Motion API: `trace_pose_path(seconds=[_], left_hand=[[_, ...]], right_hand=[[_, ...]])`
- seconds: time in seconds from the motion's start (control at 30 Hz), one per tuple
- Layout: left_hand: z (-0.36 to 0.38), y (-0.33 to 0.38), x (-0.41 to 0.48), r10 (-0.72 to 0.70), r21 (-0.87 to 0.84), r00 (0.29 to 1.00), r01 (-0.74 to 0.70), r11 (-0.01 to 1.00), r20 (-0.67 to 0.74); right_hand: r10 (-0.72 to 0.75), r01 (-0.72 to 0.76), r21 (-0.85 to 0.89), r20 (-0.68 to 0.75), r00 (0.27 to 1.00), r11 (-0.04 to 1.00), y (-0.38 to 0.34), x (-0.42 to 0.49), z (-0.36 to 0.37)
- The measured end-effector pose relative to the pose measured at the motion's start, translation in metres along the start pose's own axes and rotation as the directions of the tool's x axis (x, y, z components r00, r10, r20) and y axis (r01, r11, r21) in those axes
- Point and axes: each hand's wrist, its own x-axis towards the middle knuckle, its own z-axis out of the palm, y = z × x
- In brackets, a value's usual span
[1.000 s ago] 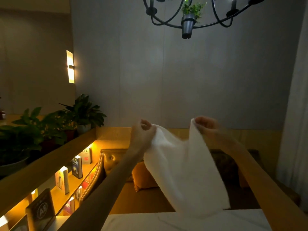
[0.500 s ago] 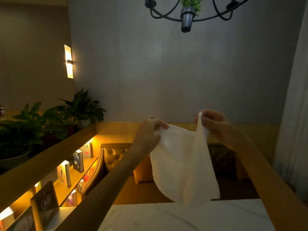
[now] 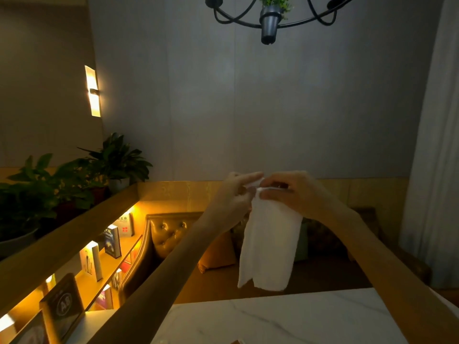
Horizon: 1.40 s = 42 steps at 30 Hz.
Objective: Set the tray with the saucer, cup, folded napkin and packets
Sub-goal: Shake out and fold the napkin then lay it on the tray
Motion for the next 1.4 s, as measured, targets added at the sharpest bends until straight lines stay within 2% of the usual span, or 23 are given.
trace_pose_path(seconds=[0.1, 0.3, 0.47, 0.67, 0.87, 1.17, 1.3, 1.4], left_hand=[[-0.001, -0.001, -0.004, 0.09, -0.046, 0.995, -0.092, 0.995, -0.035], [0.009, -0.004, -0.009, 0.051, -0.087, 0.997, -0.056, 0.995, -0.059], [0.012, -0.006, -0.013, 0.018, -0.197, 0.998, -0.029, 0.98, -0.058], [0.014, -0.012, -0.013, 0.02, -0.2, 0.994, -0.04, 0.979, -0.104], [0.019, -0.023, -0.015, -0.077, -0.249, 0.979, 0.028, 0.968, -0.189], [0.02, -0.023, -0.013, -0.098, -0.313, 0.956, 0.007, 0.95, -0.275], [0.017, -0.023, -0.014, -0.105, -0.376, 0.975, 0.025, 0.926, -0.194], [0.018, -0.028, -0.018, -0.179, -0.239, 0.984, 0.173, 0.955, -0.002]], right_hand=[[0.07, -0.063, 0.099, -0.073, 0.995, 0.993, 0.0, -0.001, 0.001], [0.115, -0.092, 0.215, -0.097, 0.989, 0.972, 0.003, -0.001, 0.007], [0.122, -0.096, 0.199, -0.124, 0.985, 0.975, 0.009, -0.001, 0.014], [0.141, -0.126, 0.156, -0.092, 0.986, 0.98, 0.011, 0.0, 0.021], [0.162, -0.15, 0.114, -0.104, 0.981, 0.982, 0.009, 0.002, 0.022], [0.121, -0.115, 0.229, -0.012, 0.993, 0.967, 0.003, 0.003, 0.018], [0.133, -0.115, 0.229, -0.065, 0.989, 0.967, 0.003, 0.007, 0.017], [0.139, -0.108, 0.187, -0.158, 0.978, 0.976, 0.003, 0.009, 0.01]])
